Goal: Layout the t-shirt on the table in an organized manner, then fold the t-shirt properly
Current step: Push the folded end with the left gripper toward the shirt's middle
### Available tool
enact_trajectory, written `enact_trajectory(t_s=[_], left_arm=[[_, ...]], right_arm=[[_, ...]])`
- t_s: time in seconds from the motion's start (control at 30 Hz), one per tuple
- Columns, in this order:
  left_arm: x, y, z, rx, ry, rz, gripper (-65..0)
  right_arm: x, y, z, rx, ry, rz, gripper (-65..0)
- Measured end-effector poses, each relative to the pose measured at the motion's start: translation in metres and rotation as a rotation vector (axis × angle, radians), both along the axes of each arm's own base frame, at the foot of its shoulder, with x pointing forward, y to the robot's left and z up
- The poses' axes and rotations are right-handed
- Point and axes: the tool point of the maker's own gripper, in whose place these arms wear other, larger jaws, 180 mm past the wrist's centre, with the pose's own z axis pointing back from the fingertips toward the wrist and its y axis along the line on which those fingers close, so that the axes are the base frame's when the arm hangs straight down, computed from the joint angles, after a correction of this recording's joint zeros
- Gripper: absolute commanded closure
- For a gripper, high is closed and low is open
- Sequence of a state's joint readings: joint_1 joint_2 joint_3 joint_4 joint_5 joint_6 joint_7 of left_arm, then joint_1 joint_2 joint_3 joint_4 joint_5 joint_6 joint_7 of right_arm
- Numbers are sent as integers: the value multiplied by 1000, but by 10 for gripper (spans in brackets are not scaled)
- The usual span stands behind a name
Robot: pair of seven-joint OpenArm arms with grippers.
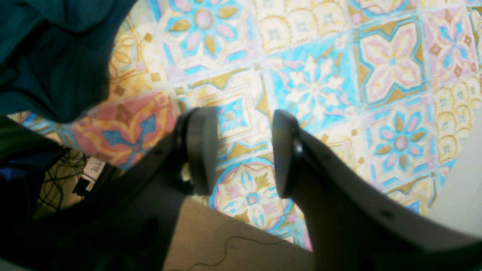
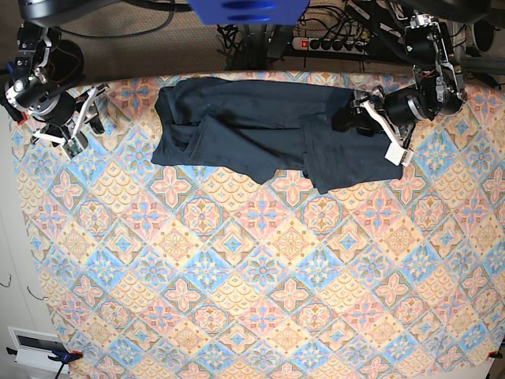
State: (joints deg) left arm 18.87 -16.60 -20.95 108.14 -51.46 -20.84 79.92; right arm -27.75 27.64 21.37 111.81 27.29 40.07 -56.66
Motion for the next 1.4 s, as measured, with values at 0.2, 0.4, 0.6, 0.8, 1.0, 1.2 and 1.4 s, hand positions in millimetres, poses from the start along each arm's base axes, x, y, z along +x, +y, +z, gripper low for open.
enact_trajectory(t_s=[0.2,0.4,0.6,0.8,1.0,1.2,1.4], left_arm=[[8,-2,13,270,-82,-117,-437],[5,-24,-7,479,-123,-319,-437],[3,-39,-20,684,-205,-467,-437],[3,-40,-22,756,-219,-511,-437],[1,-40,-23,756,-214,-513,-437],[-7,-41,-28,750,-197,-524,-437],[-12,-46,-31,747,-192,-548,-437]], right_arm=[[0,2,0,3,0,4,-232],[0,1,-1,2,2,3,-232],[0,0,0,0,-1,1,-232],[1,0,0,1,-2,0,-232],[1,0,0,1,-2,0,-232],[1,0,0,1,-2,0,-232],[1,0,0,0,-3,1,-232]])
